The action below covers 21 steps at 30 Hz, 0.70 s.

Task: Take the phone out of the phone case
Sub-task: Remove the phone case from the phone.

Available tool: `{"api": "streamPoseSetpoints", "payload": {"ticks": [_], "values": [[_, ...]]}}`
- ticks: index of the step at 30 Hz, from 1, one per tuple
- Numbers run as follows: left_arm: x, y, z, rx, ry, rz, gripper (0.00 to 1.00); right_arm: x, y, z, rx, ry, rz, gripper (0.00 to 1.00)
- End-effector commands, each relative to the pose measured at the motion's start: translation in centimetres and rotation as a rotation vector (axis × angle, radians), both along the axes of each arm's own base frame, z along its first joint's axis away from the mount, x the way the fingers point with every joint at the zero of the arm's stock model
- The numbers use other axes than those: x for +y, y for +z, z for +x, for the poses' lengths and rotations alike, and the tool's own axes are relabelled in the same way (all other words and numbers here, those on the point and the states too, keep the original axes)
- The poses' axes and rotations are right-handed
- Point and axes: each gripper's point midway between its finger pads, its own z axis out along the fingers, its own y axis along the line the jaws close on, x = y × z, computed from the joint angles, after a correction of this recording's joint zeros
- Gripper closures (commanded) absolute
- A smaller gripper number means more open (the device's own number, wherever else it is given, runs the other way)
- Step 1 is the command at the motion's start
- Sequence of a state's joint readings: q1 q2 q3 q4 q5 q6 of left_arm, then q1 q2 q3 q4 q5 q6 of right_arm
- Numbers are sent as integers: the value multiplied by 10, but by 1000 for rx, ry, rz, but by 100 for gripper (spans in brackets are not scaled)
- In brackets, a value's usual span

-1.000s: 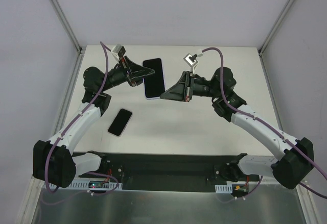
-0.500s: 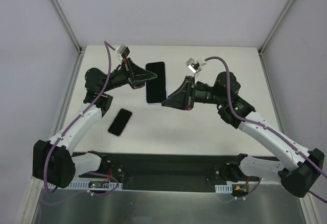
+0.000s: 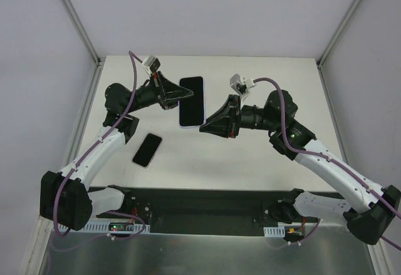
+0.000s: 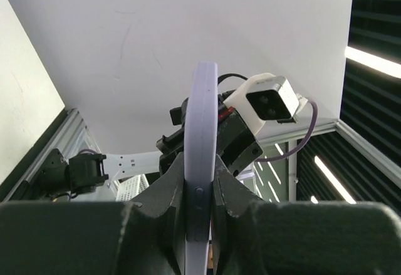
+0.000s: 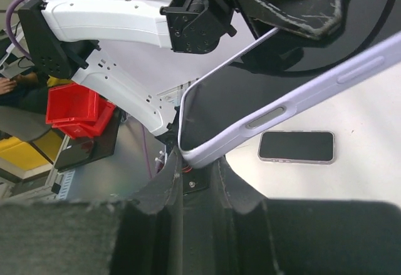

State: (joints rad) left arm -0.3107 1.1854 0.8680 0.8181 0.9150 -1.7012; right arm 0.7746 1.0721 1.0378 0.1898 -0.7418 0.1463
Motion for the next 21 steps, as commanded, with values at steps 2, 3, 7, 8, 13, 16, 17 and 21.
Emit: {"api": "streamPoseSetpoints", "payload": {"ticks": [2, 3, 7, 8, 13, 16, 17, 21], "values": [[2, 3, 11, 144, 28, -41, 100, -5, 41, -16, -275, 64, 123, 99], [2, 4, 10, 144, 27, -43, 100, -5, 42, -16, -279, 64, 125, 99], [0, 11, 5, 116, 20, -47, 100, -1, 44, -13, -265, 59, 134, 99], [0, 12, 4, 112, 21, -47, 100, 0, 45, -12, -263, 61, 138, 99], [2, 16, 0, 57, 38, -35, 100, 2, 45, -4, -151, 23, 99, 99], [6, 21, 2, 11, 87, -10, 100, 0, 26, 9, -24, -49, -5, 69], [7, 23, 2, -8, 100, -1, 100, -1, 18, 8, 28, -59, -36, 58], [11, 25, -2, -81, 144, 61, 100, -18, 11, 14, 109, -176, -19, 36]]}}
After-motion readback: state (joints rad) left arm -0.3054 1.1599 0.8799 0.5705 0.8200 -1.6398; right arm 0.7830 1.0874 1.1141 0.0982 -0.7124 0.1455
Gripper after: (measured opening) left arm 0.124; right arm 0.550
